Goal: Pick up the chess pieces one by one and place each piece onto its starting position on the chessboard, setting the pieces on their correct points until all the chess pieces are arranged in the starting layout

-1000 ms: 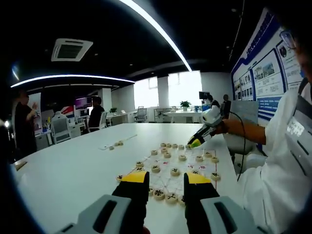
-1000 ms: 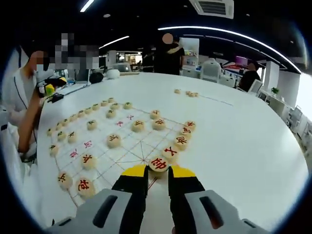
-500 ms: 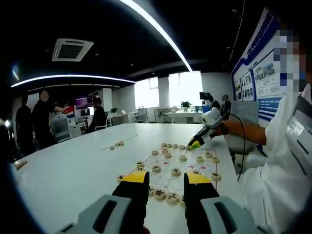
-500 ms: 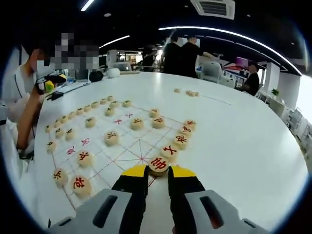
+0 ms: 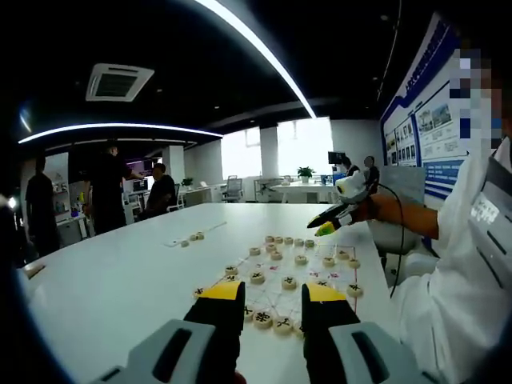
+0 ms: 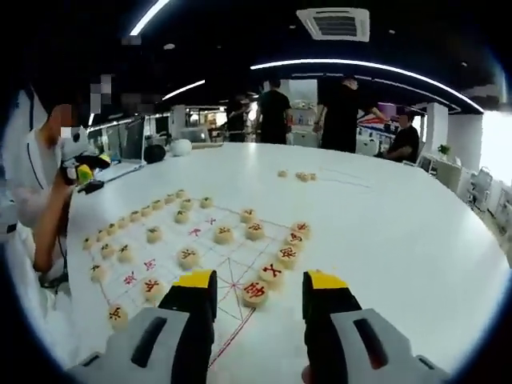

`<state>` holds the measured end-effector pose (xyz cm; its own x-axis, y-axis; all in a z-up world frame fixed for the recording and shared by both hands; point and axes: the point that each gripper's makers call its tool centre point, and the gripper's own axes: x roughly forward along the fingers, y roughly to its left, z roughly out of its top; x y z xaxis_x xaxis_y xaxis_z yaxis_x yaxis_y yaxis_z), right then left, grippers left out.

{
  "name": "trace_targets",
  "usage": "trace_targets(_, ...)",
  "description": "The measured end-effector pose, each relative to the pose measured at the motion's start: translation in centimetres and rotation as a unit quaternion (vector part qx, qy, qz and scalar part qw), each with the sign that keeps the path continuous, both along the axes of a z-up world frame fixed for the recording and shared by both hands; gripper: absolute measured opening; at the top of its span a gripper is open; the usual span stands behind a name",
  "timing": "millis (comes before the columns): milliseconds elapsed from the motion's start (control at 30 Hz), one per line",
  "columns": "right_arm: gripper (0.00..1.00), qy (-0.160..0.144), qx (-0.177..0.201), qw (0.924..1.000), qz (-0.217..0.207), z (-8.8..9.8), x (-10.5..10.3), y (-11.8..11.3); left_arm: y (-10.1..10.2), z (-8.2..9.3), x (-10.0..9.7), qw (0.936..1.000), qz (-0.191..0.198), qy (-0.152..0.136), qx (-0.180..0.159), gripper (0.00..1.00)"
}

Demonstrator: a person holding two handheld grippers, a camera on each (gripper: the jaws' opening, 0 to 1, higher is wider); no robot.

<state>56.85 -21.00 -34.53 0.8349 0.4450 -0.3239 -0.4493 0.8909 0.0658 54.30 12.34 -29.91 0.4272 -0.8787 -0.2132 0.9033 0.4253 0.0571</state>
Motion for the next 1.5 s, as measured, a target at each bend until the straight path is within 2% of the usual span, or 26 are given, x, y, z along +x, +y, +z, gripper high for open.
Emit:
trace_targets(67,0.4,-0.015,0.037,0.999,-0.018,1.8,0.5,-0.1,-0.1,0.0,0.0,1.0,-0.001,-0.001,0.001,0.3)
trace_targets(133,0.39,-0.025,0.056,0.9978,-0.027,3.0,0.9,0.0,-0.1,0.0,-0.1,1.0,-0.001,0.0,0.001,0.3)
trace_targets(233,0.39,-0.035,0.06,0.9971,-0.03,4.3,1.5,1.0,-0.2,0.0,-0.2,1.0,-0.001,-0.001,0.001,0.3)
trace_targets(333,0.37,-0.042,0.049,0.9974,-0.031,4.8,2.4,2.3,-0.1,0.1,-0.3,1.0,-0.001,-0.003,0.001,0.3)
trace_targets(433,0.34,-0.038,0.027,0.9984,-0.034,4.5,3.3,3.6,0.0,0.2,-0.2,1.0,0.001,-0.004,0.0,0.3)
trace_targets(533,0.34,-0.02,-0.002,0.9996,-0.021,3.7,4.4,5.2,0.1,0.2,-0.2,1.0,0.002,-0.004,0.0,0.3)
trace_targets(600,0.34,-0.02,-0.013,0.9996,-0.018,3.7,5.4,5.6,0.1,0.2,-0.2,1.0,0.001,-0.005,-0.001,0.3)
trace_targets(767,0.33,-0.001,-0.039,0.999,-0.023,2.6,9.6,5.7,0.2,0.2,-0.1,1.0,0.003,-0.004,0.0,0.3)
trace_targets(867,0.33,0.018,-0.035,0.9991,-0.018,1.8,11.4,6.4,0.2,0.2,-0.2,1.0,0.001,-0.005,0.0,0.3)
trace_targets(1033,0.31,0.027,-0.021,0.9993,-0.015,0.8,15.1,7.9,0.3,0.1,0.1,1.0,0.004,-0.003,0.0,0.3)
trace_targets(1067,0.31,0.028,-0.021,0.9993,-0.016,0.7,15.4,8.0,0.3,0.1,0.1,1.0,0.004,-0.003,0.0,0.3)
trace_targets(1167,0.31,0.028,-0.02,0.9991,-0.024,0.0,18.4,8.1,0.4,0.2,0.1,1.0,0.003,-0.004,-0.001,0.3)
trace_targets(1300,0.3,-0.002,-0.048,0.9984,-0.031,-0.2,22.1,8.3,0.5,0.1,0.2,1.0,0.005,-0.002,-0.001,0.3)
trace_targets(1367,0.3,-0.006,-0.073,0.997,-0.025,-0.8,23.7,8.7,0.5,0.0,0.2,1.0,0.005,0.0,-0.004,0.3)
trace_targets(1500,0.3,-0.009,-0.079,0.9965,-0.023,-1.7,26.5,9.5,0.6,0.0,0.2,1.0,0.007,0.0,-0.003,0.3)
